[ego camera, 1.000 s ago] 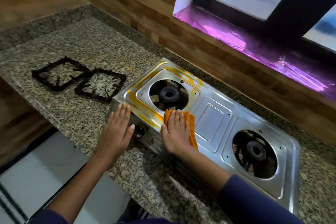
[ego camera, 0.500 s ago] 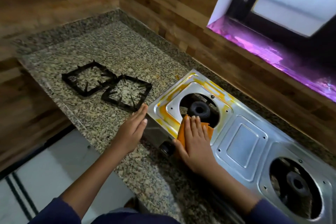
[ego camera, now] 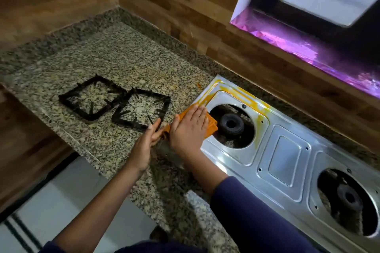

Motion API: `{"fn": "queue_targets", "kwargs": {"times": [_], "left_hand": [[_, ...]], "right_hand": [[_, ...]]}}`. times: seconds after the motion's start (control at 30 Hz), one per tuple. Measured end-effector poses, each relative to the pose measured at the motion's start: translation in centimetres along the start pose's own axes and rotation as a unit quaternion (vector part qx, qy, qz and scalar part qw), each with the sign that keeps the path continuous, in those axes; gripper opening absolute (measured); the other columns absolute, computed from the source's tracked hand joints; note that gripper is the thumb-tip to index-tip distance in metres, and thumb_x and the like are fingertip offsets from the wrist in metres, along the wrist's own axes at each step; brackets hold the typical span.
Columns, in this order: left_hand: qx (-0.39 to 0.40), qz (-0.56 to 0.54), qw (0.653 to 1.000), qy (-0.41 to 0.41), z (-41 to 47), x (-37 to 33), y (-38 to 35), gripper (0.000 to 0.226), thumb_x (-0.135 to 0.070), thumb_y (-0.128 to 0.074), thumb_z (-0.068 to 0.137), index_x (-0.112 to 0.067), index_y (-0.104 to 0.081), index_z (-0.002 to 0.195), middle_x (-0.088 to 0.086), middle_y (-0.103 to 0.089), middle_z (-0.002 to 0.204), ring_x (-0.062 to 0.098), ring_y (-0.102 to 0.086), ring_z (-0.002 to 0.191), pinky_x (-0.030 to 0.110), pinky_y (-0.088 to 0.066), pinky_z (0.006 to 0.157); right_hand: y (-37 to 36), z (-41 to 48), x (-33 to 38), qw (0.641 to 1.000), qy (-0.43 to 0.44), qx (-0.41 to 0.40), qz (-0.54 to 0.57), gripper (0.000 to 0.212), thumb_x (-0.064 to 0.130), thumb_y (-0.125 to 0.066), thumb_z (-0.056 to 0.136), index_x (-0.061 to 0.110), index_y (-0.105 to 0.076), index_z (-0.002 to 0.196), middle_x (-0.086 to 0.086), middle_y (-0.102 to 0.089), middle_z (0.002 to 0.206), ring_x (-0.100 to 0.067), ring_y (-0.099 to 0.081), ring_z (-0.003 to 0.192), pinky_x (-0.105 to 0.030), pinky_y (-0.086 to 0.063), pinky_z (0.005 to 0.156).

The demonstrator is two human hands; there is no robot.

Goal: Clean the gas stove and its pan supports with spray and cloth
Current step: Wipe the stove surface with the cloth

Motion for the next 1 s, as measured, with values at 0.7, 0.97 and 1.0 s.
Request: {"fn": "queue_targets", "kwargs": {"times": [0.7, 0.97, 1.0], "left_hand": [[0.043, 0.026, 0.999, 0.006, 0.0, -1.7, -1.7, 0.108, -0.1, -0.019, 0.059, -0.041, -0.024, 0.149, -0.017, -0.04, 0.15, 0.005, -0.033, 0.139, 0.032, -0.018, 0.116], [-0.045, -0.1, 0.994, -0.004, 1.4, -2.7, 1.4, 0.086, -0.074, -0.009, 0.083, -0.024, -0.034, 0.149, -0.002, -0.042, 0.151, 0.013, -0.044, 0.134, 0.036, -0.027, 0.115], [-0.05, -0.098, 0.994, -0.008, 2.0, -3.2, 1.8, 0.088, -0.074, -0.008, 0.083, -0.022, -0.034, 0.149, 0.0, -0.041, 0.152, 0.013, -0.042, 0.136, 0.035, -0.025, 0.116]], "right_hand": [[4.4, 17.9, -4.2, 0.999, 0.027, -0.028, -0.017, 0.056, 0.028, -0.029, 0.103, 0.002, -0.023, 0.152, -0.017, -0.016, 0.162, -0.03, -0.011, 0.15, -0.041, -0.009, 0.122], [2.9, 4.6, 1.1, 0.957, 0.278, 0.02, 0.076, 0.034, 0.023, -0.044, 0.1, 0.004, -0.056, 0.125, -0.019, -0.051, 0.136, -0.035, -0.045, 0.128, -0.041, -0.03, 0.11], [2.5, 2.7, 1.8, 0.947, 0.308, 0.029, 0.084, 0.032, 0.021, -0.046, 0.099, 0.002, -0.058, 0.122, -0.021, -0.055, 0.13, -0.036, -0.049, 0.122, -0.042, -0.033, 0.106]]}}
Point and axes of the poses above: each hand's wrist, its own z-axis towards the middle knuckle, its own y-axis out of the back of the hand, x = y × z, the point moved 9 cm from there along z, towards the middle knuckle
